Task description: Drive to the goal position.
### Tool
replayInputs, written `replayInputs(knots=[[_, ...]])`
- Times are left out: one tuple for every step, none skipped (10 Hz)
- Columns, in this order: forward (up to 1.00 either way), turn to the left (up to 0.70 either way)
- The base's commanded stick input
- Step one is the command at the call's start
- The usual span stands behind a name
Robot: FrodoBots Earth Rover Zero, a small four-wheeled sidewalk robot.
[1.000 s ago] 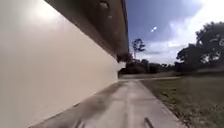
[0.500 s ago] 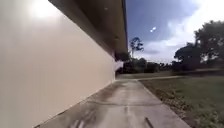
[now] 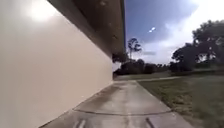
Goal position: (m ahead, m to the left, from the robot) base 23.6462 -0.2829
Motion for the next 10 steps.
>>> replayInputs(knots=[[0.70,0.00],[0.70,0.00],[0.70,0.00],[0.70,0.00],[0.70,0.00],[0.70,0.00],[0.70,0.00],[0.70,0.00],[0.70,0.00],[0.70,0.00]])
